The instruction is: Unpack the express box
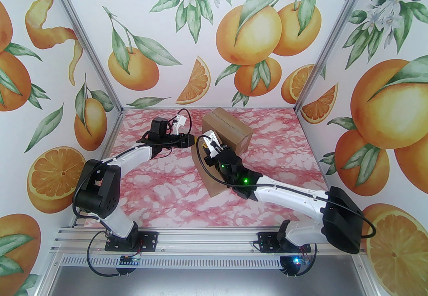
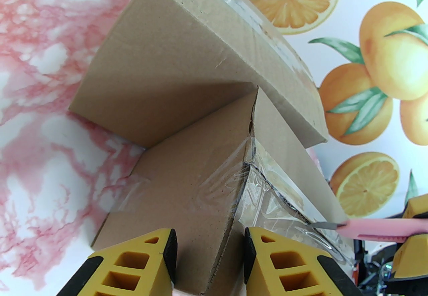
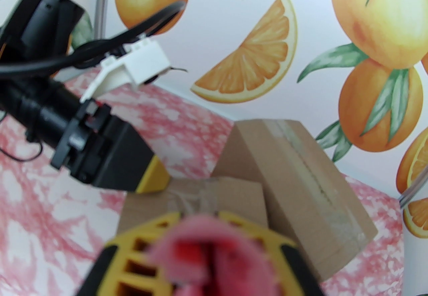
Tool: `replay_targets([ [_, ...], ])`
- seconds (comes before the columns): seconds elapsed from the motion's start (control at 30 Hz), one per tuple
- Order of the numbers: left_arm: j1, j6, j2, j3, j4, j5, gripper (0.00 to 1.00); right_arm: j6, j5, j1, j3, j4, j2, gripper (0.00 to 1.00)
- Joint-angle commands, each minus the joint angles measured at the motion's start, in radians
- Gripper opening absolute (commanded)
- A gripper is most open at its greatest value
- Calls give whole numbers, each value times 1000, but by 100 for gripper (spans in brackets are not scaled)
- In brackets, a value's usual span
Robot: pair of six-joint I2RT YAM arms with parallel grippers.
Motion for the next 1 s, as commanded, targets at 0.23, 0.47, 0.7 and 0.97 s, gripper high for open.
replay_targets([
  [0.23, -4, 13, 35, -59, -148, -182, 36, -5, 94, 57, -43, -104, -95, 0],
  [0.47, -13, 12, 30, -64, -144, -198, 36, 6, 133, 81, -71, -136, -141, 0],
  [0.7, -23, 16, 36, -61, -142, -199, 36, 13, 139, 90, -112, -165, -193, 0],
  [0.97, -29, 21, 34, -57, -146, -210, 35, 17, 123, 93, -143, -208, -261, 0],
])
